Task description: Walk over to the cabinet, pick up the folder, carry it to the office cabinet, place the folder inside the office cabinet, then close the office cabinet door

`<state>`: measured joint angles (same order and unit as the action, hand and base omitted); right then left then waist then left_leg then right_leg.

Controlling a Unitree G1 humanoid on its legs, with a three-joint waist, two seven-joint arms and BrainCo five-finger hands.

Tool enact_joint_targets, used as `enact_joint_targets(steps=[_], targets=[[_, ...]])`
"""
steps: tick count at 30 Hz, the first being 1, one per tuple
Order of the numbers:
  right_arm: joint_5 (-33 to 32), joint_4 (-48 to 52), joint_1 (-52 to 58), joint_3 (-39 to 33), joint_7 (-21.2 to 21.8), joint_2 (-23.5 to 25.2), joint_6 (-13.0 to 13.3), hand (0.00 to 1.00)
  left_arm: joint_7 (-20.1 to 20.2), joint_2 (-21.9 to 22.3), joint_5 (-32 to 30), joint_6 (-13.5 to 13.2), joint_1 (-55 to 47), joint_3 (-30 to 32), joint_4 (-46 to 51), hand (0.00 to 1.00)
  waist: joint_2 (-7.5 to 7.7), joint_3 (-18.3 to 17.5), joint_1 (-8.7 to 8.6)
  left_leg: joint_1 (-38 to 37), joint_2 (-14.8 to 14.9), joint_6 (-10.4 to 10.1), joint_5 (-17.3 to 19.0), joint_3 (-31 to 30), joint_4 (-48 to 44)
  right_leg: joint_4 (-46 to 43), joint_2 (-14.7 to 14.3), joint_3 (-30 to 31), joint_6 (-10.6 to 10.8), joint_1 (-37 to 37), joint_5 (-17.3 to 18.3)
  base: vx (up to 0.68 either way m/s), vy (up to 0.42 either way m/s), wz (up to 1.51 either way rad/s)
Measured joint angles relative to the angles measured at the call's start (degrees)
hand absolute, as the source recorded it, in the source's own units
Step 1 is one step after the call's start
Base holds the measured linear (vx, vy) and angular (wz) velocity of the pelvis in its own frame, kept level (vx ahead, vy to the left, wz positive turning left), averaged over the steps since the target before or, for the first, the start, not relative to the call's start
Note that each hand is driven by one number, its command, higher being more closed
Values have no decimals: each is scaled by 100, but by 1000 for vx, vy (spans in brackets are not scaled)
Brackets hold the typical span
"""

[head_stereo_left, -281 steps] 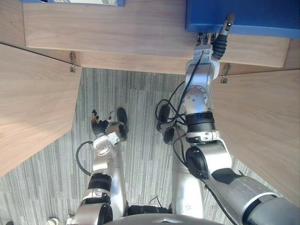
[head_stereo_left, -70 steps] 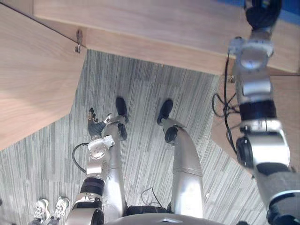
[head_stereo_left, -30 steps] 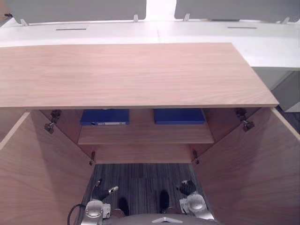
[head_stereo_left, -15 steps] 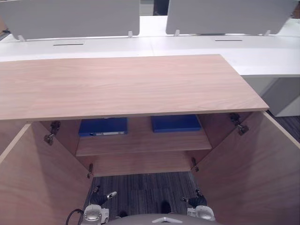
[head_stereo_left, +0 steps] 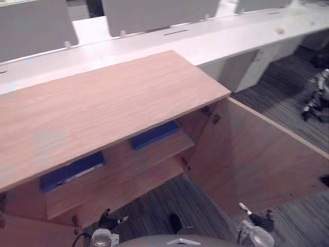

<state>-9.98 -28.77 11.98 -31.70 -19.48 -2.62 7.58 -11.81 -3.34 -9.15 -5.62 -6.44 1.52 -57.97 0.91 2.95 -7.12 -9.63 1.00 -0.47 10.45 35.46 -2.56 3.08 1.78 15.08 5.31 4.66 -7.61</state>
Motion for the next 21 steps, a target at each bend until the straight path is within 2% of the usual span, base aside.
enact_joint_targets(steps=[5, 7, 13, 16, 17, 21], targets=[[-172, 824, 8, -426, -313, 168, 121, 0, 0, 177, -7, 0, 17, -55, 12, 0, -93, -4, -169, 57, 62, 20, 208, 378, -214, -73, -141, 440, 18, 210, -15, 56, -48, -54], [-217, 1167, -65, -578, -479, 252, 187, 0, 3, 326, -11, 0, 24, -58, 67, 0, -179, 43, -243, 59, 75, 43, 252, 409, -236, -156, -190, 534, 18, 310, -15, 35, -57, -36], [-324, 1710, -355, -924, -600, 168, 287, 0, 114, 560, -22, -53, 129, -217, 122, 0, -262, 136, -272, 54, 59, 33, 299, 517, -259, -232, -210, 625, 17, 384, -11, -3, -53, -12], [-324, 1701, -719, -991, -614, -340, 348, 0, 210, 481, -17, -139, 124, -378, 122, 0, -286, 185, -275, 144, 51, 15, 328, 510, -281, -234, -191, 627, -9, 464, 6, -16, -59, 0], [-324, 1649, -904, -1006, -614, -591, 395, 0, 231, 446, -14, -169, 117, -422, 121, 0, -348, 215, -279, 164, 50, 19, 334, 494, -335, -232, -181, 623, -3, 470, 2, 9, -47, 4], [-401, 1207, -1376, -1072, -599, -1290, 500, 0, 237, 324, -7, -195, 4, -505, 125, 0, -432, 262, -298, 193, 59, 20, 328, 341, -346, -151, -143, 486, 14, 432, -9, 41, -54, 16]])
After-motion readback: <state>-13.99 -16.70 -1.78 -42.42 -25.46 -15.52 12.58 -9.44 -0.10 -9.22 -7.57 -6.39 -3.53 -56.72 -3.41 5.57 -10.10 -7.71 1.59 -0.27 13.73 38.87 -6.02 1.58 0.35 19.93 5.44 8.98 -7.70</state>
